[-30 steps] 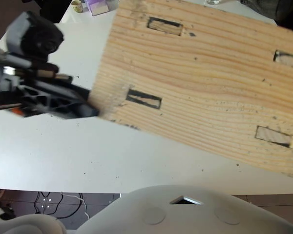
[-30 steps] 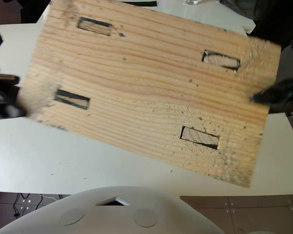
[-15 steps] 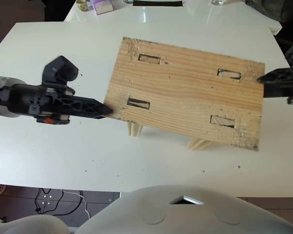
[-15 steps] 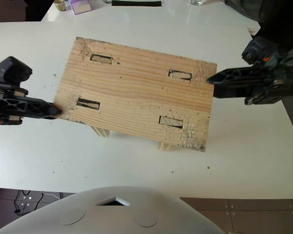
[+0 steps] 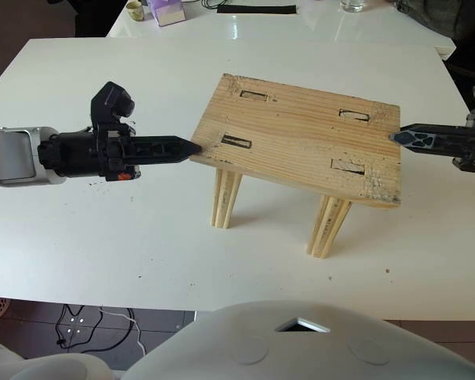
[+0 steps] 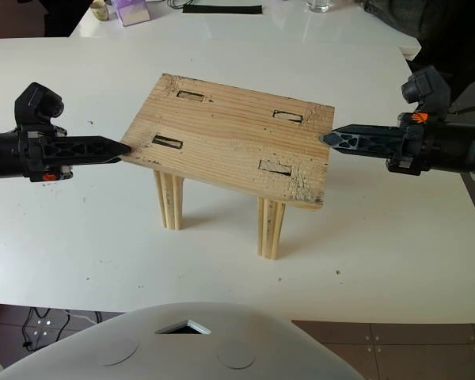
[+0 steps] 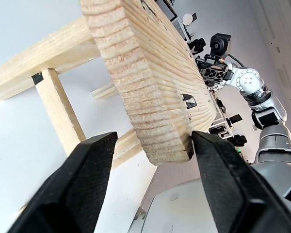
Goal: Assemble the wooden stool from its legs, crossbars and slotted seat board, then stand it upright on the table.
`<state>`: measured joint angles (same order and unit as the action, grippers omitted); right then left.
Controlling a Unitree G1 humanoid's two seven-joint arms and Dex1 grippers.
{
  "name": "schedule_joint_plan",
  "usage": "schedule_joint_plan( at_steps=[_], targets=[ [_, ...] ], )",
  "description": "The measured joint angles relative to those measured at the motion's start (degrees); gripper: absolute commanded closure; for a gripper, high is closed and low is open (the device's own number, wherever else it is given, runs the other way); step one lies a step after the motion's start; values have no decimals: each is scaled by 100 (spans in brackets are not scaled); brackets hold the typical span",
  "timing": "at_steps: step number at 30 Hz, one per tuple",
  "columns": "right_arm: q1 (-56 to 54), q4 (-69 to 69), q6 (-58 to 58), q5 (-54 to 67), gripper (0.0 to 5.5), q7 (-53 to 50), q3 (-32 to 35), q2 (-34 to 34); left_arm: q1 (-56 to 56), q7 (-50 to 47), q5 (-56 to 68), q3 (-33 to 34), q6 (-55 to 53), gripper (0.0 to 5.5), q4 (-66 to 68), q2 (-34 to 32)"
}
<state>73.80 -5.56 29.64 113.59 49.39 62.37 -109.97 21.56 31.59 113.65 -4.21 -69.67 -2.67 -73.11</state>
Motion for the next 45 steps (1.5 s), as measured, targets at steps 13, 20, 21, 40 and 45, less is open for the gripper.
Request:
schedule_joint_plan(
  at_steps=[13,20,21,40,45],
  targets=[
    [-6690,-943,394,-10,240,-3236,-3705,3976,429,482,-37,1398,216,215,87,420],
    [-7136,-977,436,-1105,240,-4590,-3464,4708,551,-77,-2340,2259,2003,215,81,714],
    [-6987,-961,339,-1525,240,-4676,-3467,4775,390,-159,-2872,2150,2286,215,66,774],
    [-7484,1744,-3039,-9476,240,-5792,-6551,8469,-1202,-2429,-9697,-490,6785,215,2252,4960],
    [-7369,2219,-3798,-9919,240,-5547,-6399,9021,-1260,-2576,-10189,-332,7577,215,2551,5571]
  ],
)
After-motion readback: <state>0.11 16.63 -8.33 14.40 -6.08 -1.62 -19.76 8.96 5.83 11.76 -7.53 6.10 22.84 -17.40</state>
